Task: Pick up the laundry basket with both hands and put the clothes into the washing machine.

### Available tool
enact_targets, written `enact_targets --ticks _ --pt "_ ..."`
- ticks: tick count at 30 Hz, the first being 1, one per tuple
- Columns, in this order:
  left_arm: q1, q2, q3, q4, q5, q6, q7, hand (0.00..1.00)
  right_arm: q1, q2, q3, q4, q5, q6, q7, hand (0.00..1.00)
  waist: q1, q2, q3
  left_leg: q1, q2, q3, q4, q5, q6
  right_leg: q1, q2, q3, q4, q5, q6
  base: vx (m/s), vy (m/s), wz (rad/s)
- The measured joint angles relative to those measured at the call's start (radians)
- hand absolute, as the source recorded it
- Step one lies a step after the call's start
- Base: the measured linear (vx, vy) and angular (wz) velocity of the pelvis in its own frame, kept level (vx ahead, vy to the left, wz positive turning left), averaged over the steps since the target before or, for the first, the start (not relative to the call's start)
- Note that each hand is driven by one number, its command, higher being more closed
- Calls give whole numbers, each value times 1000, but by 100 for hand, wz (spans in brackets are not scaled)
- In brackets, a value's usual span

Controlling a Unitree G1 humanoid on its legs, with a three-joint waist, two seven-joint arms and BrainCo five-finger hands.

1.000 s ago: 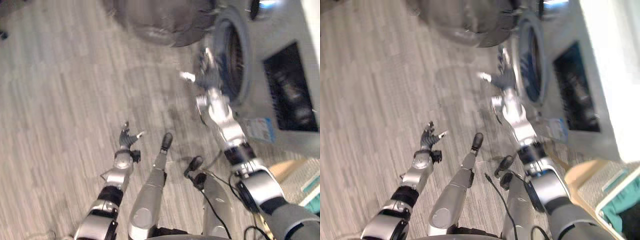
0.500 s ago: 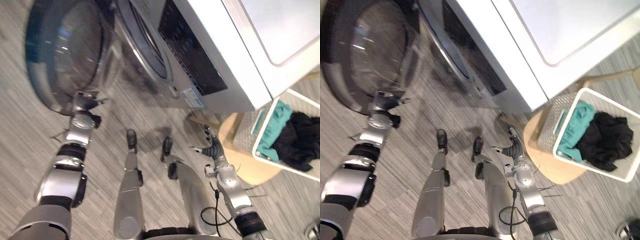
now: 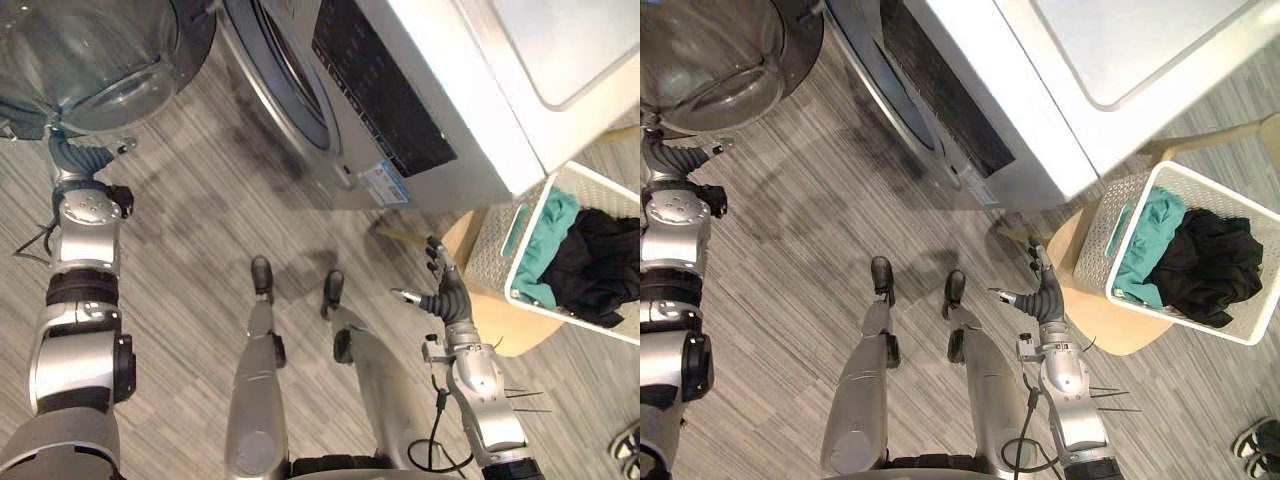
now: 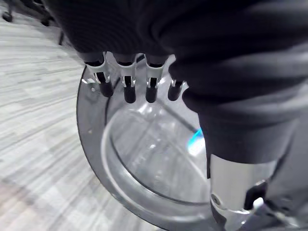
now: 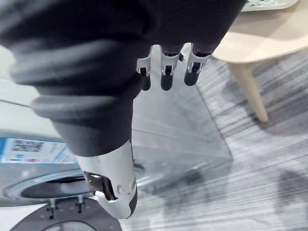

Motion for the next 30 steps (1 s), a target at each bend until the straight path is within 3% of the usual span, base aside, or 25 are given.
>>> enact_targets --ticks 2,4,8,9,10,12,14,17,19,20,21,22,23,24,26,27,28,29,30 --pt "178 -138 -3 -5 -9 -3 -4 0 -7 0 -25 28 -48 17 -3 0 -14 11 -61 20 -4 28 13 -21 5 12 -1 33 -4 -3 6 34 32 -32" --pt "316 -214 -16 -5 -21 -3 -10 0 -35 0 -50 88 -89 38 -4 0 -21 17 -88 74 -12 64 14 -43 9 47 2 76 -10 -5 14 68 38 -58" --pt "534 -303 -58 21 -21 -5 -71 0 -47 -3 -106 173 -145 77 -5 0 -28 64 -161 149 18 173 108 -144 18 120 14 159 -54 1 37 60 19 -89" --pt "567 -317 -57 51 -20 -5 -79 0 -54 -4 -114 187 -158 85 -8 0 -29 80 -173 182 30 222 123 -168 24 142 -24 65 -58 -34 18 46 15 -101" --pt "582 -320 -54 68 -19 -5 -84 0 -61 -4 -112 199 -163 85 -9 0 -30 84 -176 204 35 246 131 -181 22 157 -44 9 -59 -33 18 45 37 -116" --pt "619 -323 -44 161 2 1 -108 0 -68 -3 -112 238 -177 89 -9 0 -34 100 -201 275 75 336 174 -242 -1 225 -107 -211 -70 -44 -2 61 44 -116" --pt "649 -327 -25 215 21 4 -120 0 -61 -2 -112 253 -177 90 -9 0 -34 101 -229 329 99 402 194 -277 -25 267 -117 -284 -86 -43 0 139 29 -126" --pt "678 -330 -7 281 49 10 -140 0 -33 -2 -111 254 -177 89 -9 0 -49 109 -260 392 185 492 311 -333 -48 306 -63 -196 -95 -31 18 144 -53 -107" --pt "675 -335 1 296 56 15 -141 0 -13 -6 -112 256 -177 89 -8 0 -53 111 -259 356 271 457 531 -330 -21 345 -37 -158 -95 -37 9 230 -158 -86" --pt "673 -343 3 298 57 16 -142 0 0 -17 -113 257 -177 90 -9 0 -54 121 -260 314 316 382 677 -297 54 375 -17 -131 -95 -42 0 137 -71 -57" --pt "671 -346 3 300 57 16 -142 0 4 -22 -113 257 -176 91 -10 0 -54 123 -259 283 324 330 743 -265 94 391 -13 -113 -98 -42 -4 265 -34 -79" --pt "665 -353 -2 303 58 13 -143 0 -1 -35 -114 257 -176 98 -24 0 -54 126 -261 210 290 177 839 -280 65 413 -13 -71 -104 -45 -10 220 7 -66" --pt "662 -352 -6 304 58 13 -143 0 -7 -40 -115 258 -176 101 -27 0 -53 126 -261 192 259 132 843 -314 42 418 -17 -54 -106 -45 -11 295 28 -91" --pt "662 -351 -25 308 58 11 -144 0 -22 -46 -131 274 -177 104 -36 0 -51 125 -260 173 196 63 798 -362 14 428 -28 -20 -109 -45 -10 153 44 -79" --pt "663 -352 -51 313 57 11 -160 0 -42 -48 -152 314 -177 108 -44 0 -49 131 -261 178 102 -5 595 -382 -5 446 -44 20 -109 -42 -6 161 95 -75" --pt "663 -354 -56 312 57 8 -160 0 -47 -49 -153 325 -177 110 -45 0 -49 134 -263 185 79 -24 520 -377 -12 447 -47 27 -107 -41 -3 148 155 -65" --pt "664 -361 -60 312 56 5 -161 0 -53 -59 -159 330 -179 112 -47 0 -48 147 -265 203 39 -74 357 -327 -53 447 -45 49 -106 -40 14 168 251 -73" --pt "666 -372 -61 315 56 5 -161 0 -64 -73 -158 335 -190 111 -48 0 -45 168 -264 211 30 -96 268 -218 -21 451 -32 73 -110 -50 44 167 258 -74" --pt "658 -368 -60 318 55 5 -161 0 -68 -69 -155 343 -201 117 -46 0 -43 158 -265 220 17 -81 269 -216 -23 452 -49 85 -116 -47 60 164 259 -45"
